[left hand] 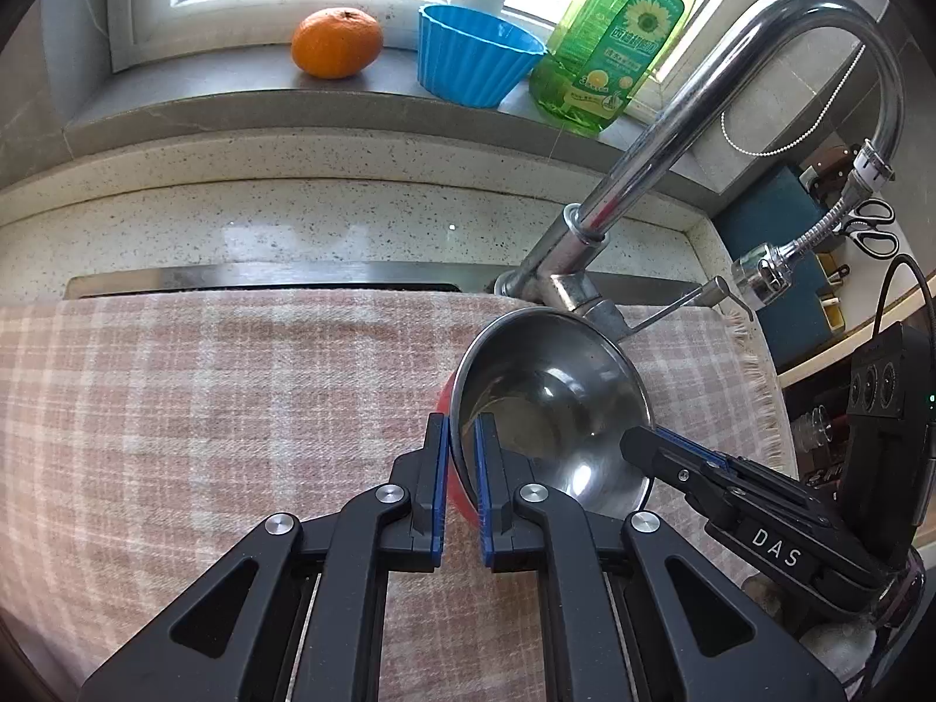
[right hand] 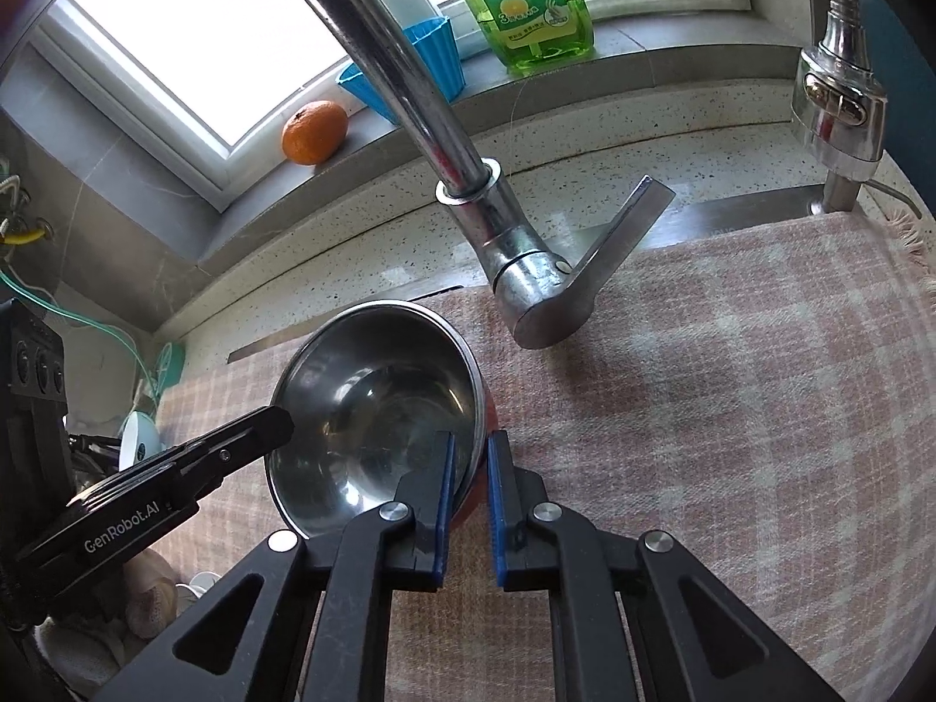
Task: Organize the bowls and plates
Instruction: 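Close both grippers on the rim of the red bowl, then lift the red bowl and carry it over the large steel bowl with both grippers, then lower the red bowl into the large steel bowl with both grippers, then open both grippers and release the red bowl rim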
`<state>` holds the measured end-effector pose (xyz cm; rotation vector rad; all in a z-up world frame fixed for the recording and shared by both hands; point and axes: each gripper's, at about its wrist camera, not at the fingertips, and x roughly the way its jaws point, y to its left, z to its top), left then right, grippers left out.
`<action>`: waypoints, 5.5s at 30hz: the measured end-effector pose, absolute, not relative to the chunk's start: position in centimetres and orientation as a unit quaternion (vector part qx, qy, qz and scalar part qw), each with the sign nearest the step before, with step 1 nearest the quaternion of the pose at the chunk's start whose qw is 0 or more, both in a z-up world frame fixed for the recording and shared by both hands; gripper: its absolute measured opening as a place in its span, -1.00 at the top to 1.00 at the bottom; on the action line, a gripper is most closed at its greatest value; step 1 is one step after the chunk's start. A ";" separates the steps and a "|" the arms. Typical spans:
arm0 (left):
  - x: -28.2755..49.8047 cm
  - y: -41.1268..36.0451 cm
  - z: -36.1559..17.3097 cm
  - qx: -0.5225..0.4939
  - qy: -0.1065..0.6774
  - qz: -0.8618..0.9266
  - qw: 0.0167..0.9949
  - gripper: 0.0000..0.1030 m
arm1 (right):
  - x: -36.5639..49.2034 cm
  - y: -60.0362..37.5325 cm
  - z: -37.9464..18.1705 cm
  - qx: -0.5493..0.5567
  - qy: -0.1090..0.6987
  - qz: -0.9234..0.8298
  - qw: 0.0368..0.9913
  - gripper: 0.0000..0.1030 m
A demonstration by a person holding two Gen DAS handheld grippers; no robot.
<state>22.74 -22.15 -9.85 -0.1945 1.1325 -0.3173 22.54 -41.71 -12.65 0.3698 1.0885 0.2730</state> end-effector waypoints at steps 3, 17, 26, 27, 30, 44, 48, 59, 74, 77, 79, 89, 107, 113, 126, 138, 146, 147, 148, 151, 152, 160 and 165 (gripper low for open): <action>22.0 -21.5 -9.2 -0.095 0.527 -0.148 0.832 0.86 | 22.0 -41.2 -12.0 0.173 0.510 0.131 0.832 0.81; 18.5 -16.2 -6.0 -0.124 0.498 -0.133 0.848 0.86 | 19.8 -36.2 -8.7 0.152 0.495 0.161 0.840 0.81; 15.9 -12.2 -4.2 -0.139 0.476 -0.113 0.861 0.86 | 18.1 -32.2 -6.6 0.132 0.485 0.185 0.844 0.81; 15.6 -11.6 -4.0 -0.142 0.475 -0.112 0.861 0.86 | 17.9 -31.7 -6.4 0.129 0.484 0.187 0.845 0.81; 14.7 -9.9 -3.6 -0.150 0.469 -0.104 0.864 0.86 | 17.3 -30.0 -6.0 0.123 0.483 0.196 0.844 0.81; 10.3 -2.2 -2.7 -0.192 0.455 -0.059 0.868 0.86 | 14.6 -21.5 -4.9 0.087 0.483 0.245 0.836 0.81; 9.3 -0.4 -2.7 -0.201 0.451 -0.047 0.868 0.86 | 13.9 -19.4 -4.8 0.077 0.484 0.258 0.833 0.81; 6.4 3.9 -2.9 -0.225 0.442 -0.015 0.868 0.86 | 12.1 -14.5 -4.9 0.051 0.486 0.293 0.822 0.81; 3.0 7.9 -2.9 -0.249 0.433 0.020 0.866 0.86 | 10.2 -9.8 -5.0 0.023 0.490 0.330 0.806 0.81; 2.5 8.6 -3.1 -0.252 0.433 0.025 0.865 0.86 | 9.9 -9.0 -5.2 0.018 0.492 0.336 0.803 0.81; 2.1 9.1 -3.3 -0.253 0.433 0.029 0.864 0.86 | 9.7 -8.4 -5.4 0.014 0.494 0.339 0.801 0.81; 0.3 11.1 -5.5 -0.268 0.454 0.046 0.848 0.86 | 8.6 -5.5 -7.4 -0.018 0.513 0.354 0.782 0.81; -0.7 12.8 -8.5 -0.266 0.489 0.067 0.828 0.86 | 7.3 -1.9 -10.5 -0.092 0.527 0.357 0.766 0.78; -0.7 13.0 -9.1 -0.266 0.496 0.070 0.824 0.86 | 6.9 -1.2 -11.1 -0.117 0.530 0.359 0.759 0.75; -0.5 12.5 -9.6 -0.254 0.504 0.074 0.822 0.86 | 6.8 -1.0 -11.2 -0.116 0.526 0.362 0.761 0.37; -1.3 13.2 -8.3 -0.274 0.477 0.066 0.832 0.86 | 6.9 -3.1 -9.8 -0.059 0.505 0.373 0.776 0.24; -2.5 14.4 -7.5 -0.285 0.450 0.081 0.842 0.85 | 6.6 -6.1 -8.7 -0.011 0.481 0.375 0.792 0.00; -2.6 14.7 -7.4 -0.287 0.447 0.082 0.843 0.81 | 6.7 -6.6 -8.5 -0.002 0.476 0.376 0.795 -0.09; -2.8 15.0 -7.3 -0.288 0.444 0.084 0.844 0.79 | 6.7 -7.1 -8.2 0.010 0.470 0.376 0.799 -0.15; -3.2 15.9 -7.3 -0.292 0.437 0.096 0.845 0.71 | 7.0 -8.6 -7.6 0.037 0.457 0.372 0.808 -0.16; -3.3 16.3 -7.3 -0.295 0.435 0.100 0.845 0.64 | 7.2 -8.8 -7.4 0.040 0.456 0.370 0.808 -0.16; -3.3 18.6 -7.8 -0.327 0.410 0.120 0.843 0.49 | 9.3 -9.2 -6.3 0.041 0.454 0.333 0.825 -0.23; -2.3 19.6 -8.8 -0.338 0.401 0.117 0.843 0.49 | 11.3 -8.1 -5.9 0.014 0.477 0.320 0.818 -0.23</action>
